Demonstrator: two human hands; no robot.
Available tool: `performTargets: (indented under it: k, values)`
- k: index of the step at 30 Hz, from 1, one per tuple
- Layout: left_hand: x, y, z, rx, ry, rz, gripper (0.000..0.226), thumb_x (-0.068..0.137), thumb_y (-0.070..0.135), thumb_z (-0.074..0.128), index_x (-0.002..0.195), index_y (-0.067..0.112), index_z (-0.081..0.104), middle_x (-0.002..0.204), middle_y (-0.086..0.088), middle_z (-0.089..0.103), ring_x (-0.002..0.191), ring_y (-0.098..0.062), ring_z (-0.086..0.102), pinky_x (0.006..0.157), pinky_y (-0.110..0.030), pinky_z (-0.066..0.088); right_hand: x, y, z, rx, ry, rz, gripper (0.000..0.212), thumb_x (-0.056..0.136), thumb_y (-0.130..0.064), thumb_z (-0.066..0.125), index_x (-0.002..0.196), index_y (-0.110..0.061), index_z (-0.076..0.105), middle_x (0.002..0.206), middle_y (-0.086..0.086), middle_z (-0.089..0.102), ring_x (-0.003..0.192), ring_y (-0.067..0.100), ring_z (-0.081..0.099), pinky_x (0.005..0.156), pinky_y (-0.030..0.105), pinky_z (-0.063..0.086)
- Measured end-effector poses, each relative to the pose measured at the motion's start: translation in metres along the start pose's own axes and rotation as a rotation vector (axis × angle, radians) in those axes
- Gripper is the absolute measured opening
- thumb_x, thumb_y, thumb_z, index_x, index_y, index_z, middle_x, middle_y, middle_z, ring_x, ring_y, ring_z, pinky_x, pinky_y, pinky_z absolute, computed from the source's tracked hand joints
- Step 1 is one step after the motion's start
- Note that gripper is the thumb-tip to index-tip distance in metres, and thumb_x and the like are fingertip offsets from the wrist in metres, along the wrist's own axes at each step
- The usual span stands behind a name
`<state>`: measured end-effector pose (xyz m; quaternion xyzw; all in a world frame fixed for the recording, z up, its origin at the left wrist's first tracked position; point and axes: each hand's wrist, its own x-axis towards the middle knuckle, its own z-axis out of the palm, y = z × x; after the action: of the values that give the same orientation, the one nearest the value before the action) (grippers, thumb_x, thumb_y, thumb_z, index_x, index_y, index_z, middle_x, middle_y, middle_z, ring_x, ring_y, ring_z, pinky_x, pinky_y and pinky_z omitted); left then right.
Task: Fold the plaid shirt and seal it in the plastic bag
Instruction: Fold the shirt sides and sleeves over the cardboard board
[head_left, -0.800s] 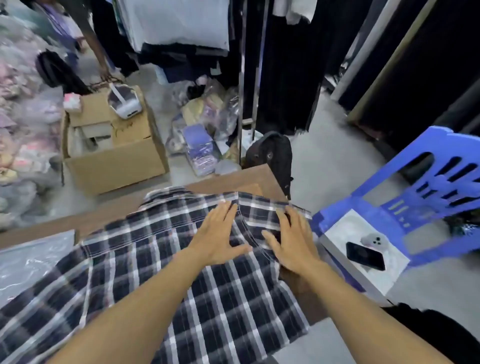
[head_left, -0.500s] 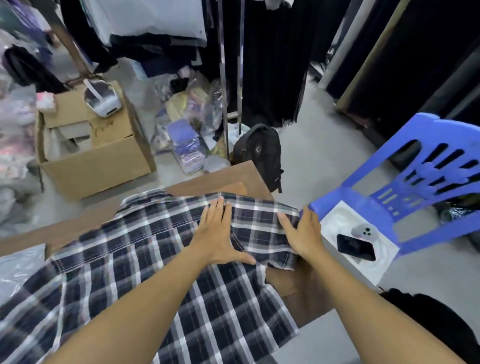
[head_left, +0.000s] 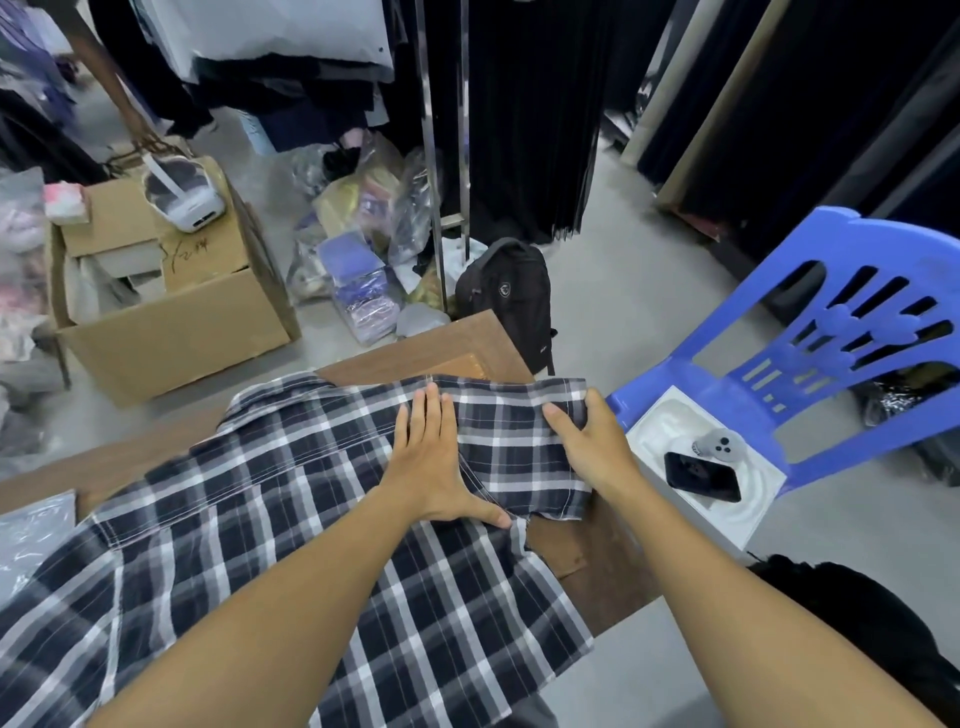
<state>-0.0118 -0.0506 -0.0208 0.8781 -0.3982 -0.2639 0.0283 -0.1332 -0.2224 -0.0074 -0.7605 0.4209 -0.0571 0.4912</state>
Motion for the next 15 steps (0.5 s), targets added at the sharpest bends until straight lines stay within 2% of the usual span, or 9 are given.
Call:
performTargets:
  k: [2, 5, 6, 8, 11, 12, 15]
  values:
    - [0.0, 0.001, -0.001, 0.02, -0.002, -0.004, 0.176, 0.025, 0.105, 0.048, 0.148, 0.003, -0.028, 0.152, -0.016, -0.042, 0.139, -0.031, -0.042, 0.119, -0.054, -0.014, -0.011, -0.013, -0.002, -0.005, 0.007, -0.077, 0.028, 0.098, -0.041, 0.057, 0.105, -0.015, 0.052, 0.098, -0.001, 0.065, 0.094, 0.018, 0.062, 0.079, 0.035, 0.053]
    - [0.0, 0.002, -0.001, 0.021, -0.017, -0.014, 0.177, 0.024, 0.104, 0.048, 0.147, 0.003, -0.028, 0.152, -0.017, -0.042, 0.138, -0.032, -0.042, 0.118, -0.056, -0.014, -0.031, -0.035, -0.003, -0.018, -0.025, -0.187, 0.023, 0.1, -0.037, 0.055, 0.104, -0.015, 0.049, 0.089, -0.009, 0.063, 0.079, -0.002, 0.06, 0.062, 0.012, 0.044]
    - [0.0, 0.002, -0.001, 0.016, -0.018, -0.015, 0.177, 0.024, 0.104, 0.048, 0.147, 0.003, -0.029, 0.152, -0.017, -0.043, 0.138, -0.032, -0.042, 0.118, -0.057, -0.014, -0.036, -0.041, -0.002, -0.027, -0.036, -0.227, 0.023, 0.1, -0.036, 0.056, 0.105, -0.014, 0.049, 0.087, -0.011, 0.063, 0.075, -0.007, 0.06, 0.059, 0.009, 0.044]
    - [-0.001, 0.002, -0.001, 0.001, -0.019, -0.012, 0.177, 0.025, 0.103, 0.05, 0.146, 0.003, -0.03, 0.151, -0.016, -0.043, 0.137, -0.031, -0.043, 0.118, -0.057, -0.015, -0.047, -0.053, 0.004, -0.063, -0.06, -0.308, 0.022, 0.1, -0.035, 0.058, 0.102, -0.015, 0.047, 0.086, -0.01, 0.064, 0.076, -0.006, 0.061, 0.06, 0.013, 0.046]
    - [-0.001, -0.002, -0.003, -0.027, -0.036, -0.009, 0.177, 0.025, 0.101, 0.054, 0.146, 0.005, -0.032, 0.151, -0.015, -0.044, 0.137, -0.03, -0.043, 0.118, -0.055, -0.016, -0.062, -0.065, 0.016, -0.17, -0.105, -0.417, 0.024, 0.097, -0.037, 0.059, 0.092, -0.025, 0.039, 0.083, -0.001, 0.061, 0.073, 0.014, 0.06, 0.063, 0.036, 0.051]
    - [-0.001, -0.005, -0.004, -0.037, -0.043, -0.005, 0.177, 0.024, 0.1, 0.056, 0.146, 0.006, -0.032, 0.151, -0.013, -0.044, 0.137, -0.028, -0.043, 0.119, -0.053, -0.015, -0.067, -0.07, 0.02, -0.206, -0.11, -0.459, 0.024, 0.097, -0.034, 0.06, 0.091, -0.025, 0.038, 0.081, 0.0, 0.059, 0.069, 0.015, 0.057, 0.062, 0.034, 0.05]
    - [-0.007, -0.022, -0.012, -0.069, -0.034, 0.017, 0.168, 0.031, 0.092, 0.065, 0.151, 0.016, -0.025, 0.155, -0.005, -0.039, 0.141, -0.025, -0.038, 0.122, -0.049, -0.008, -0.086, -0.085, 0.033, -0.209, -0.163, -0.539, 0.019, 0.095, -0.014, 0.064, 0.094, -0.012, 0.045, 0.078, 0.0, 0.055, 0.061, 0.006, 0.048, 0.056, 0.015, 0.042]
